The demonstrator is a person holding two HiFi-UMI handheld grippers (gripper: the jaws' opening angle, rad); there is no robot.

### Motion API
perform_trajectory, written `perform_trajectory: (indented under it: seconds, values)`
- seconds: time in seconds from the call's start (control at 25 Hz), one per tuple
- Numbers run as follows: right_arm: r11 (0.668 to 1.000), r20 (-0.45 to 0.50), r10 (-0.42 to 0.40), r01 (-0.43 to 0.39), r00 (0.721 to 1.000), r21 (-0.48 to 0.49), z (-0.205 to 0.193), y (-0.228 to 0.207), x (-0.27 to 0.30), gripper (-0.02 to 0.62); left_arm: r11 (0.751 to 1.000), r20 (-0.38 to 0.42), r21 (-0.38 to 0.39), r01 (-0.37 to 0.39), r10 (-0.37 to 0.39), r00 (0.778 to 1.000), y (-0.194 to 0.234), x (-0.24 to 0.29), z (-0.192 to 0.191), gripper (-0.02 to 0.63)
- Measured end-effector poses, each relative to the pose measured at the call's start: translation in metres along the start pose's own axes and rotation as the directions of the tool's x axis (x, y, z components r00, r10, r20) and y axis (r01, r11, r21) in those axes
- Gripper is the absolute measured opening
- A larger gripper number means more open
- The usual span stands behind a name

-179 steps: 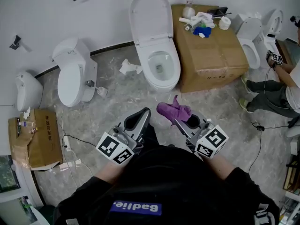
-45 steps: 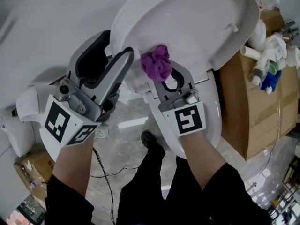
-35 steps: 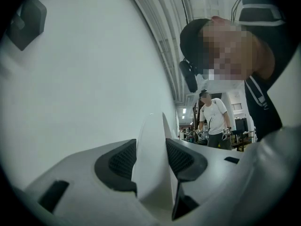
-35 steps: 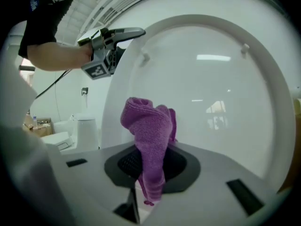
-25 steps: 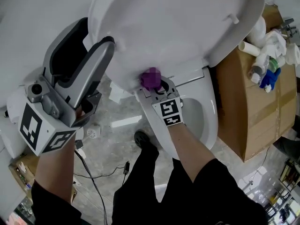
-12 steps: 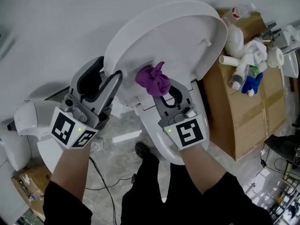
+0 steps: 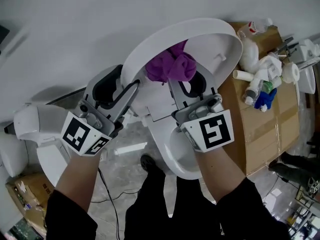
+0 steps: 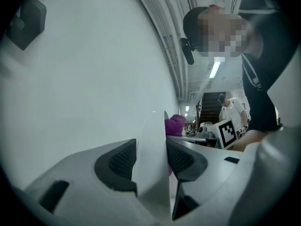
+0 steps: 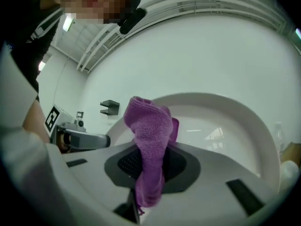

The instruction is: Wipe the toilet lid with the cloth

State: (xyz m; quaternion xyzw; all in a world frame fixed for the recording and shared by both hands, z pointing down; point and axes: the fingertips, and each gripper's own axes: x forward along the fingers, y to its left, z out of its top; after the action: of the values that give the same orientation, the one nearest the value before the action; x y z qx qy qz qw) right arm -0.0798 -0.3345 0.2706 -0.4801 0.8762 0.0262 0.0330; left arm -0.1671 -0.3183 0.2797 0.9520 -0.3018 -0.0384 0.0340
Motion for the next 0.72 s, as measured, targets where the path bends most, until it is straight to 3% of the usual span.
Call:
perform_trajectory:
  seconds: [0.24,0.48,0.72]
  values:
    - [1.0,-0.082,-0.011,0.013,0.997,0.016,-0.092,0.003,-0.023,0.075,1.0,0.037,0.004,0.011,-0.011,0.999,0.001,0.0,0.003,0.204]
    - [0.999,-0.176,0.03,-0.026,0.984,0.027,-0.199,0.021,-0.046,0.075,1.0,0.045,-0.006,-0.004,0.004,0.999,0.001,-0.002,0.003,0.204]
    - [0.992,-0.347,0.003,0.04,0.938,0.117,-0.316,0.014,-0.079,0.075,1.0,0.079,-0.006,-0.007,0.007,0.997,0.001,0.0,0.005,0.204]
